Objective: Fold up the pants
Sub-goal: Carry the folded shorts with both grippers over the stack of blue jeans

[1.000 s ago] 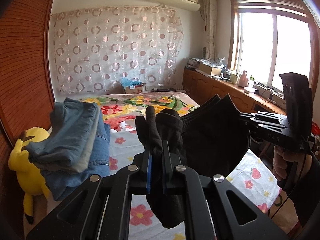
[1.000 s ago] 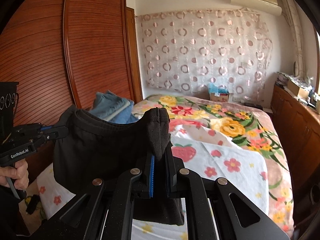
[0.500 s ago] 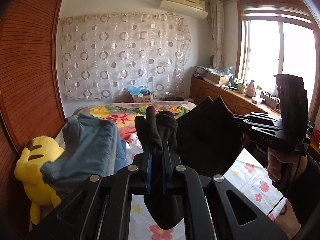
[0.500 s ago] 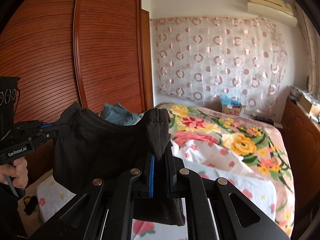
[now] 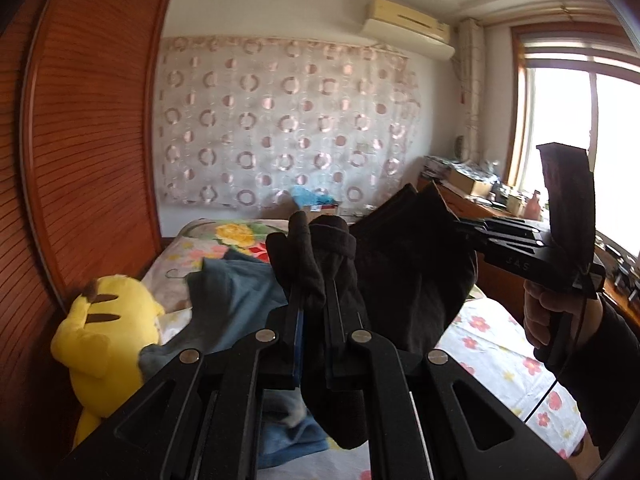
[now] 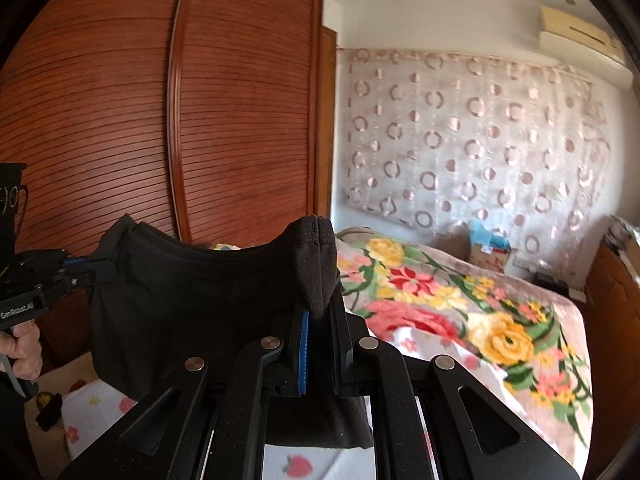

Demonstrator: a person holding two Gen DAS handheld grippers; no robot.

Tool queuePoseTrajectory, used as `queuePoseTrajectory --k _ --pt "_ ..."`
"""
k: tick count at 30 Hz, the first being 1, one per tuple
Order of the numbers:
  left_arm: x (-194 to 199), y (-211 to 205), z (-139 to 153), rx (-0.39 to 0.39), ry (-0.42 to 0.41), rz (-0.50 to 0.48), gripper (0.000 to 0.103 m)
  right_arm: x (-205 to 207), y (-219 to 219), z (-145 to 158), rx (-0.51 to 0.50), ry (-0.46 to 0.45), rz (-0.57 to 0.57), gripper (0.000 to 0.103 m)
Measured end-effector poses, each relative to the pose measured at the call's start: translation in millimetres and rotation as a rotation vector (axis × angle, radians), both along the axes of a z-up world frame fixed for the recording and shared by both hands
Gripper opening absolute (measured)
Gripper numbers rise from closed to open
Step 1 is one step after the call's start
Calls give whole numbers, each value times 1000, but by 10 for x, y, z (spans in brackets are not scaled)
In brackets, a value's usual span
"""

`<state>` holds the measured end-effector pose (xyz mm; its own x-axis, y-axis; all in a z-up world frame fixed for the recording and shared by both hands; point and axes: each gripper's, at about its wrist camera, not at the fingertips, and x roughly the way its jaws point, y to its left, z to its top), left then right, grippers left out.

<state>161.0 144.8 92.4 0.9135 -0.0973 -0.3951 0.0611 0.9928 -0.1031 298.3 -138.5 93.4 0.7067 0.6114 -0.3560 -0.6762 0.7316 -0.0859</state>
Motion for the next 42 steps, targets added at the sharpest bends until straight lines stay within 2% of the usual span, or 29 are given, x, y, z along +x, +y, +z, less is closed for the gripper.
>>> queuePoseTrajectory --k 6,17,29,34,38,40,41,42 --pt "-16 180 -70 10 9 57 9 263 243 -13 -31 -33 56 8" --pt "110 387 -347 -24 40 138 9 708 635 -139 -110 -62 99 8" --pt "103 443 -514 -56 83 197 9 1175 1068 -200 -124 11 221 8" --pt "148 474 -624 -68 122 204 9 1383 1135 -275 -152 72 227 9" --pt "145 495 -631 -88 144 204 10 1469 1116 -241 -148 102 195 26" --pt "125 479 -596 -71 147 212 16 1474 1038 -168 -123 101 196 30" --pt "104 472 -558 -58 140 218 21 1469 978 -117 -107 99 197 32" --pt "90 477 -537 -51 131 219 31 1447 925 -80 -94 91 195 33"
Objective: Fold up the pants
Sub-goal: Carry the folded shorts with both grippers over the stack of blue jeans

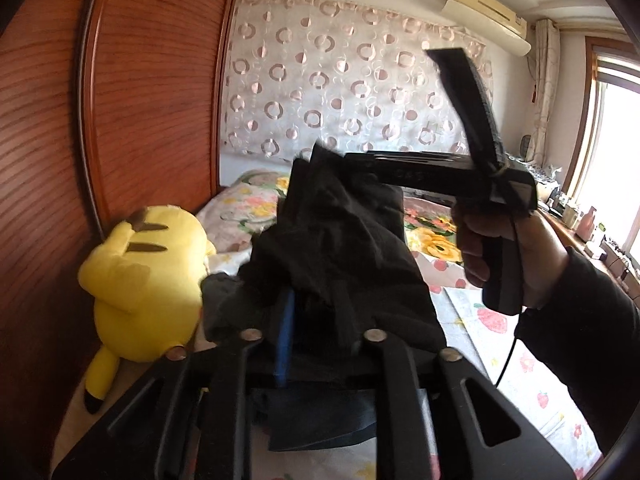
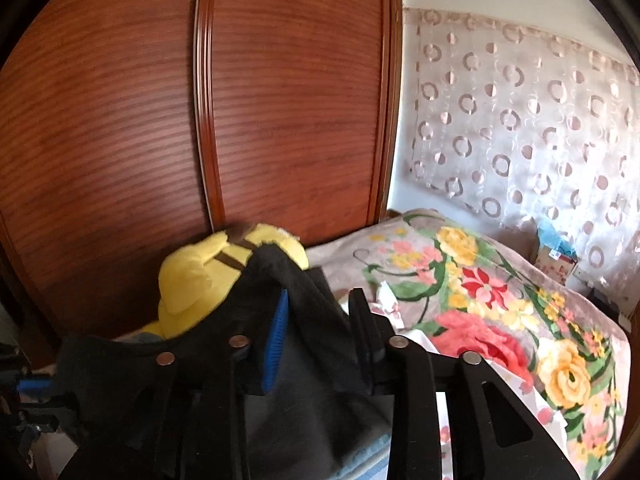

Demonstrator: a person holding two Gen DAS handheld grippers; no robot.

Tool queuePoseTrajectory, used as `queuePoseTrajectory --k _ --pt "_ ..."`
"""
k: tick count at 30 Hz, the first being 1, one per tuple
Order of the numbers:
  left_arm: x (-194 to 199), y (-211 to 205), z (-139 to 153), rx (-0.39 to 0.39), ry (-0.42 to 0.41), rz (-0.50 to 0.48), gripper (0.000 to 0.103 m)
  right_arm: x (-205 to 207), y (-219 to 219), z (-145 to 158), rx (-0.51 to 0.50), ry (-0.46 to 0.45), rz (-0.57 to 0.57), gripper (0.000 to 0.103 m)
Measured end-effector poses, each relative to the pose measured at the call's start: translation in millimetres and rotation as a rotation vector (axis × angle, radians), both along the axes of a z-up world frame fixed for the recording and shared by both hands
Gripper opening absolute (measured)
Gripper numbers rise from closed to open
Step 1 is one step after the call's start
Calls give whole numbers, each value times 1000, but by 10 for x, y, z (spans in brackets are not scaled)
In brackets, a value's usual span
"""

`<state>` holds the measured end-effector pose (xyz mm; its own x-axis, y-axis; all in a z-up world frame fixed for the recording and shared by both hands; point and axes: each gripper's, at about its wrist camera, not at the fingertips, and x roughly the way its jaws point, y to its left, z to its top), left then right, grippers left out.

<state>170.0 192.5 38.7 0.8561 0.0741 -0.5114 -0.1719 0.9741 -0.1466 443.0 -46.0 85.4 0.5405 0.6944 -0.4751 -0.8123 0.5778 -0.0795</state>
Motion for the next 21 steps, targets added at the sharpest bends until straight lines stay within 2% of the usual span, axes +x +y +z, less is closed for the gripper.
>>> queuePoseTrajectory --k 2,5,11,16,21 --pt "-37 5 65 12 -29 -3 47 -32 -136 85 31 -10 2 33" --pt "-5 22 125 38 -38 7 49 -86 -325 131 67 9 33 33" --pt "275 67 -46 72 41 15 49 -32 -453 -41 36 69 64 33" --pt "368 191 -300 57 114 48 49 222 -342 -153 3 110 24 33" --pt "403 242 -416 50 134 54 49 451 -142 -215 -4 154 -10 33"
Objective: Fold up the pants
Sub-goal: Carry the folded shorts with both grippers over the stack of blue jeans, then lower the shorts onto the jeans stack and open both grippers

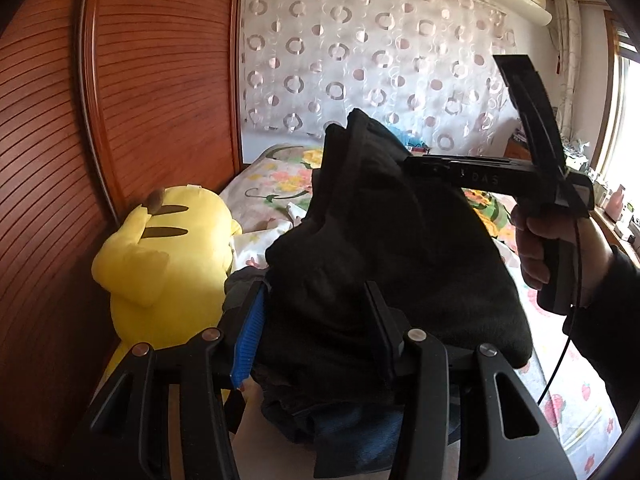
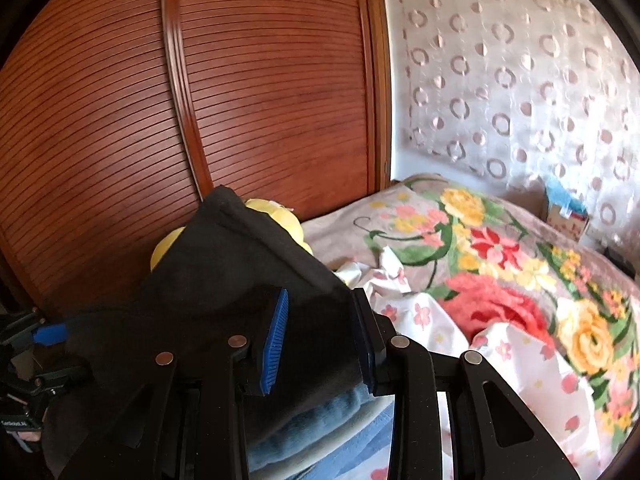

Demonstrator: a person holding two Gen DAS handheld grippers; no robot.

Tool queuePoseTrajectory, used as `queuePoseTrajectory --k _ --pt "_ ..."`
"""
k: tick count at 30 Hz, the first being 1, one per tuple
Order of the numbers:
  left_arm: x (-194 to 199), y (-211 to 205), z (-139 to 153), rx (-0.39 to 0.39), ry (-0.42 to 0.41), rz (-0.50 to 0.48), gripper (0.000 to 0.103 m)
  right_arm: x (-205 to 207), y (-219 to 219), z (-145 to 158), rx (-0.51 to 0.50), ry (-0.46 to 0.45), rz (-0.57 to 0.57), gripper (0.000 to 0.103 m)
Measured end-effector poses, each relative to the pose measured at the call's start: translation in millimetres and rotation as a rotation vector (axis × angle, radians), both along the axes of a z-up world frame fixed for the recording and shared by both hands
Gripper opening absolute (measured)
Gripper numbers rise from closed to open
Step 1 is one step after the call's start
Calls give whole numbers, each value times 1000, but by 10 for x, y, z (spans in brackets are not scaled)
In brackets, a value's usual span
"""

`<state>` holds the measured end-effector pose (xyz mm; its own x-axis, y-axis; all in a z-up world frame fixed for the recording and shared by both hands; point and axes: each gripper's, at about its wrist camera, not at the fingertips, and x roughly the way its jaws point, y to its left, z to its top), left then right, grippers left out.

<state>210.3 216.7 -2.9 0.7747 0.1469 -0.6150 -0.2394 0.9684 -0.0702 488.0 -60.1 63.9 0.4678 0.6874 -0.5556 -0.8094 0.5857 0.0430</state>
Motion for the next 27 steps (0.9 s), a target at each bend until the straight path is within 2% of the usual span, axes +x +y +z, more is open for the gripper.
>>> queuePoseTrajectory --k 6,11,14,17,23,24,26,27 --pt "-34 -31 34 0 -3 -1 49 -35 30 -23 31 6 -19 33" --pt "-66 -57 70 15 -6 -3 50 -312 -107 -15 46 -27 -32 33" --pt "-105 -86 98 23 -13 -8 55 -528 -178 12 60 -51 -39 33" --pt "-158 -136 119 50 -18 -14 55 -698 -246 0 72 -53 -42 33" --pt "-262 -153 151 44 -15 -36 56 -892 -352 -48 66 -37 -67 33" --pt "-284 -160 159 47 -16 -38 61 -910 -365 -41 67 -35 -69 33" --pt "-327 -154 170 37 -29 -41 80 -984 -399 -41 69 -29 -74 33" --pt "-355 -152 183 25 -36 -47 80 -1008 -410 -31 69 -28 -76 33"
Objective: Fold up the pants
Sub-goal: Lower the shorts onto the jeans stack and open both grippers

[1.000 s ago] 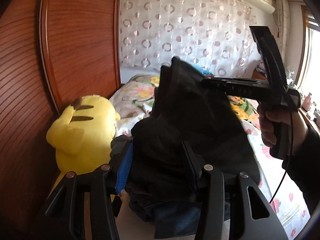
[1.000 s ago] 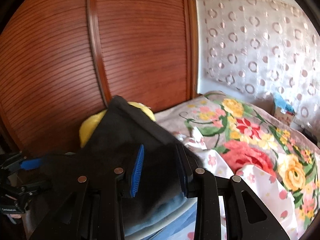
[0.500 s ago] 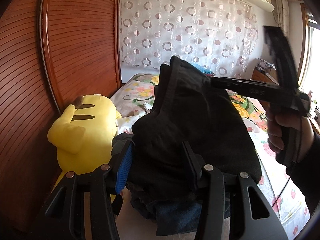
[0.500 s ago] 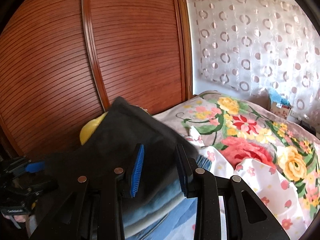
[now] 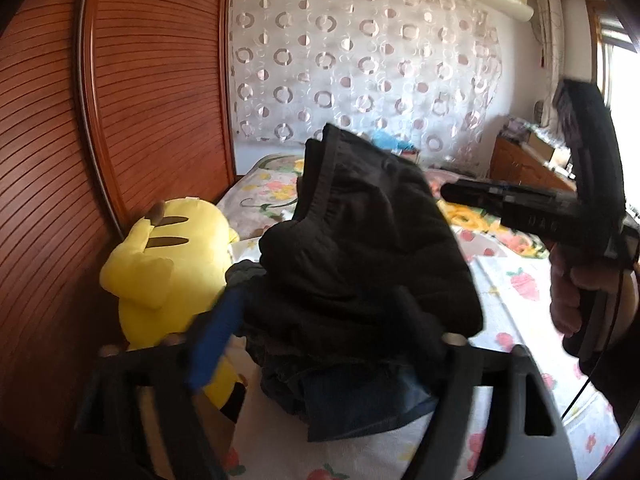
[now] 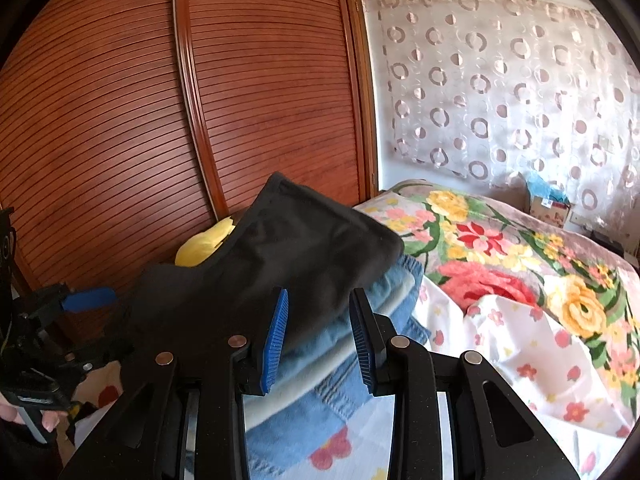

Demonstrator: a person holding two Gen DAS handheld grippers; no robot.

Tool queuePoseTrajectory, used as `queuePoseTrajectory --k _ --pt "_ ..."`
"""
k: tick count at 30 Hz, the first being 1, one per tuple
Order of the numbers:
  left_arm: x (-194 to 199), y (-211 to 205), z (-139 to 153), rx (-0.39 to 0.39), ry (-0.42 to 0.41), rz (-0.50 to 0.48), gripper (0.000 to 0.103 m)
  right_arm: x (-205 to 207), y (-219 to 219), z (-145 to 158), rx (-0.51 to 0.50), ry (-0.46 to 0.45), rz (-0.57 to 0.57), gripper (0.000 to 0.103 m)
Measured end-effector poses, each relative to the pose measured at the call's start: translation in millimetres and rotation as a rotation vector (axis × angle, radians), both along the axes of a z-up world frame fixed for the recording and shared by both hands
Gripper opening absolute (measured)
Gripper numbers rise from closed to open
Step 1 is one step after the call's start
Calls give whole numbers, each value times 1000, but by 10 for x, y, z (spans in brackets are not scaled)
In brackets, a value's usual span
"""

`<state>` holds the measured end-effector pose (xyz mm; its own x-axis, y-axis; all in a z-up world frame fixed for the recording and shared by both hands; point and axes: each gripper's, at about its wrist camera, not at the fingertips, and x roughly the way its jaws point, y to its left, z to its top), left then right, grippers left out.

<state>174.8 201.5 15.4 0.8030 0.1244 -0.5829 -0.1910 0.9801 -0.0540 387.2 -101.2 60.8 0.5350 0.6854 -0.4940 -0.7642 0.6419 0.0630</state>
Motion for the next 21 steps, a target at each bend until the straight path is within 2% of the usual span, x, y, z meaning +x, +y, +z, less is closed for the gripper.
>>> queuePoseTrajectory --k 5,21 --pt "-95 -45 60 -4 -9 -9 83 -129 -78 51 6 2 -8 33" --pt "-409 -285 220 35 -26 -9 84 -793 -451 109 39 -8 -73 33"
